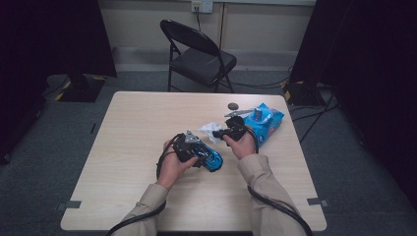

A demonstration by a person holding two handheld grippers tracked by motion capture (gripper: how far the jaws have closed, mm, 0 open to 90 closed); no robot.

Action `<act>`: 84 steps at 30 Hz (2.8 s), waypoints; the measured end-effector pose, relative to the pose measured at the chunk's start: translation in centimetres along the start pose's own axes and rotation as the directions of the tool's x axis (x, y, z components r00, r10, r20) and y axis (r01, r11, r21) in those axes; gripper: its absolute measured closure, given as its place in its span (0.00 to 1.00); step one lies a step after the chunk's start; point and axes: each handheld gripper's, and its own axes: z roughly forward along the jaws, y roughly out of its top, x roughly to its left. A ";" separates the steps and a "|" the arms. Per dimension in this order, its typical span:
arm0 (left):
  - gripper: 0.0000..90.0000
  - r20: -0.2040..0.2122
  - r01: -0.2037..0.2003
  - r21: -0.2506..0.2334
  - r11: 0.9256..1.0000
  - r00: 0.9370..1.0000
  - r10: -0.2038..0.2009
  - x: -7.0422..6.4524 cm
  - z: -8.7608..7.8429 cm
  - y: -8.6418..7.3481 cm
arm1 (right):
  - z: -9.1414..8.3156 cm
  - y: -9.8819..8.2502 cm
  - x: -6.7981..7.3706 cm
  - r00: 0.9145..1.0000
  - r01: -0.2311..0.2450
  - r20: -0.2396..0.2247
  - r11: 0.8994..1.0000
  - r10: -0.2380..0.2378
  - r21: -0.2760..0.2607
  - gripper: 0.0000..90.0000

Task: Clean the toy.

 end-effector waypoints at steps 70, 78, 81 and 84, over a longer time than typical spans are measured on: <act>0.19 0.010 -0.007 -0.016 1.000 1.000 0.007 -0.3 0.0 -0.1 | 2.8 -4.2 0.0 0.998 0.058 0.003 0.993 -0.058 0.100 0.91; 0.20 0.010 -0.008 -0.021 1.000 1.000 0.008 -0.4 0.0 -0.2 | 2.6 -4.4 -0.1 0.998 0.062 0.001 0.993 -0.062 0.096 0.91; 0.20 0.010 -0.008 -0.022 1.000 1.000 0.008 -0.4 0.0 -0.2 | 2.6 -4.3 -0.1 0.998 0.064 0.001 0.993 -0.064 0.101 0.91; 0.20 0.010 -0.008 -0.022 1.000 1.000 0.008 -0.4 0.0 -0.2 | 2.6 -4.3 -0.1 0.998 0.064 0.003 0.993 -0.064 0.098 0.91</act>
